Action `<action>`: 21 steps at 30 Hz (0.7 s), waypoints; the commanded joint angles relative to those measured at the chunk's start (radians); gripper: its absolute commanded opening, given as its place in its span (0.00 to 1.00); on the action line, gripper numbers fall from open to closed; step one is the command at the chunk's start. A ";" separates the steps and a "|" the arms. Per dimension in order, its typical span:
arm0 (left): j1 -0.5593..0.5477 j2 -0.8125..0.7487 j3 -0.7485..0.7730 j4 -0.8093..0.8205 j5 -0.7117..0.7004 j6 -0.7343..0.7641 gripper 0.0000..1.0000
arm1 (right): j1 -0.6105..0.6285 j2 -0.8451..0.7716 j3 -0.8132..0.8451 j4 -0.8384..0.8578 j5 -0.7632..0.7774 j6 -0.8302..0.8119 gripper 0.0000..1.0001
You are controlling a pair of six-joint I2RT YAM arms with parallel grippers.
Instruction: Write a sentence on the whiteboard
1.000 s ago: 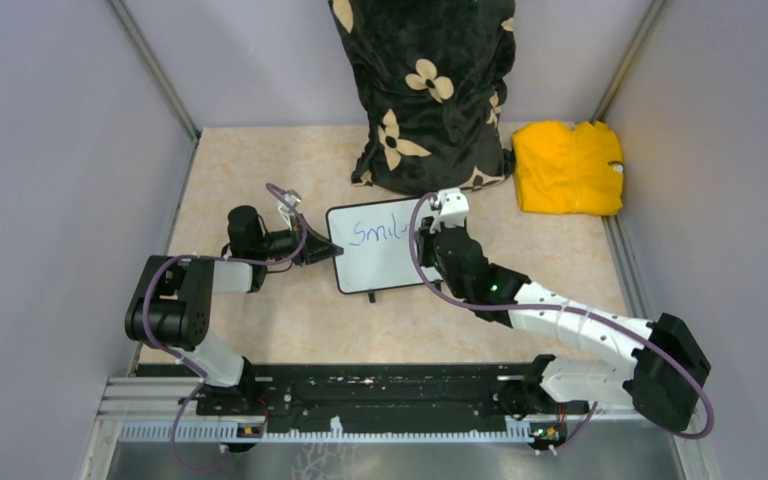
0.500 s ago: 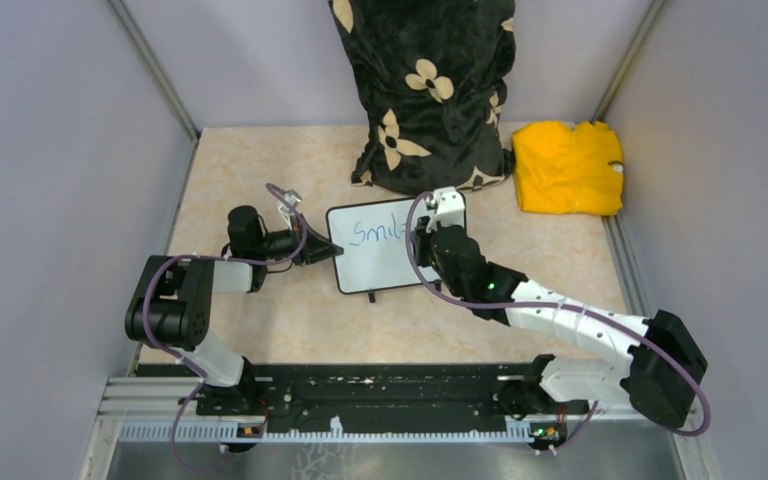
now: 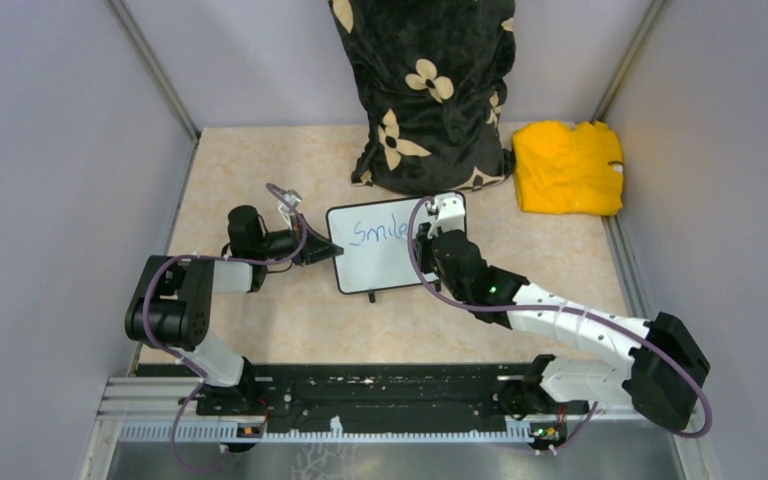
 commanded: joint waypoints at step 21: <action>-0.009 0.002 0.014 -0.042 -0.024 0.052 0.00 | -0.009 -0.107 -0.013 0.010 0.019 -0.039 0.00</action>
